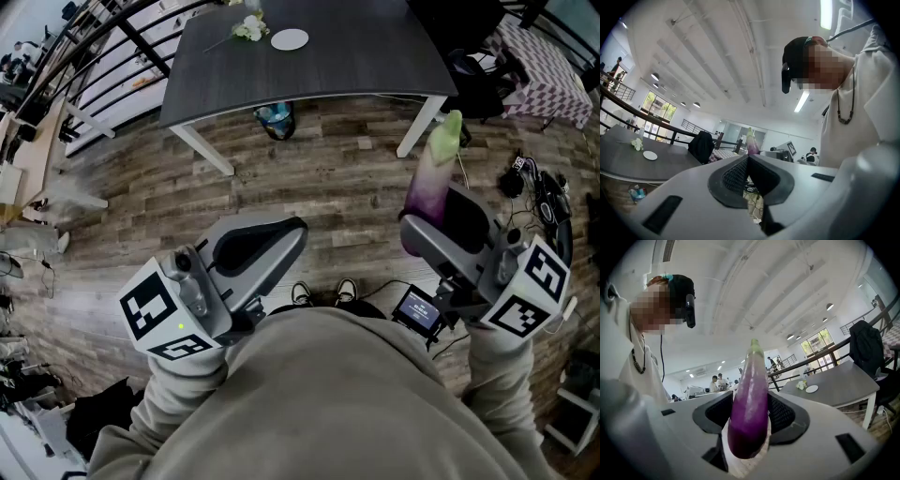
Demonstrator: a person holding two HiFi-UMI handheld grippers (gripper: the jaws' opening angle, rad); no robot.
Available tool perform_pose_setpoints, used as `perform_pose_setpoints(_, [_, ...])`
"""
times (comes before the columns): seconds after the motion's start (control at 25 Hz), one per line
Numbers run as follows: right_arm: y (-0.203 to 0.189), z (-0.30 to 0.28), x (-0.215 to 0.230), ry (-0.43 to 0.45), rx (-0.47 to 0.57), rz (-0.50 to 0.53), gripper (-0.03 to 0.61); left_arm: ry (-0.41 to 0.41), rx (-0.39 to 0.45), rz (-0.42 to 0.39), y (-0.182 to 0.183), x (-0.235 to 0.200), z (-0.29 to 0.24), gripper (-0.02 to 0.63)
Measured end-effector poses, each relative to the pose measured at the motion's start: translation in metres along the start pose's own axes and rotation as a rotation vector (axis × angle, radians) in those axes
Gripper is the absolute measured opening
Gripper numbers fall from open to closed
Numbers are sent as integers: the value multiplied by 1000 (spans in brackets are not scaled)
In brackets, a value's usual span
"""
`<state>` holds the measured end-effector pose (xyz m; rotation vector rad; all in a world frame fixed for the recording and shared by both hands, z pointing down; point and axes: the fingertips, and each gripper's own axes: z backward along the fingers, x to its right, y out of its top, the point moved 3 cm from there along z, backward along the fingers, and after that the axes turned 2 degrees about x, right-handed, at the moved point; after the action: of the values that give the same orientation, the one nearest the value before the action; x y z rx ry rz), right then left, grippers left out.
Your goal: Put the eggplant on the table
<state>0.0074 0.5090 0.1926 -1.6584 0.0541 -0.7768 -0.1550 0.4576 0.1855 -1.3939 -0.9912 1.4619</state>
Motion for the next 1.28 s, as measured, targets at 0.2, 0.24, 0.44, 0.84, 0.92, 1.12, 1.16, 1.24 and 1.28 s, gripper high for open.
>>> perform_pose_setpoints(0.2, [3, 4, -16, -3, 0, 11, 236, 14, 20, -5, 8, 4, 4, 5])
perform_pose_setpoints(0.24, [4, 5, -17, -7, 1, 15, 236, 10, 21, -7, 9, 6, 4, 5])
perform_pose_setpoints(0.44, [4, 14, -18, -25, 24, -9, 236, -9, 22, -7, 6, 18, 3, 5])
perform_pose_setpoints(0.84, [11, 31, -1, 3, 47, -24, 236, -22, 2, -15, 0, 30, -20, 5])
perform_pose_setpoints(0.92, [15, 35, 3, 17, 54, -16, 236, -22, 0, -21, 1, 30, -28, 5])
perform_pose_setpoints(1.12, [10, 55, 24, 14, 41, -30, 236, -22, -3, -19, -7, 34, -54, 5])
perform_pose_setpoints(1.16, [11, 59, 27, 17, 44, -31, 236, -22, 1, -20, -8, 35, -57, 5])
perform_pose_setpoints(1.24, [14, 65, 32, 20, 56, -25, 236, -24, 0, -21, -10, 37, -62, 5])
perform_pose_setpoints(1.28, [15, 67, 34, 20, 63, -25, 236, -26, -6, -19, -12, 37, -64, 5])
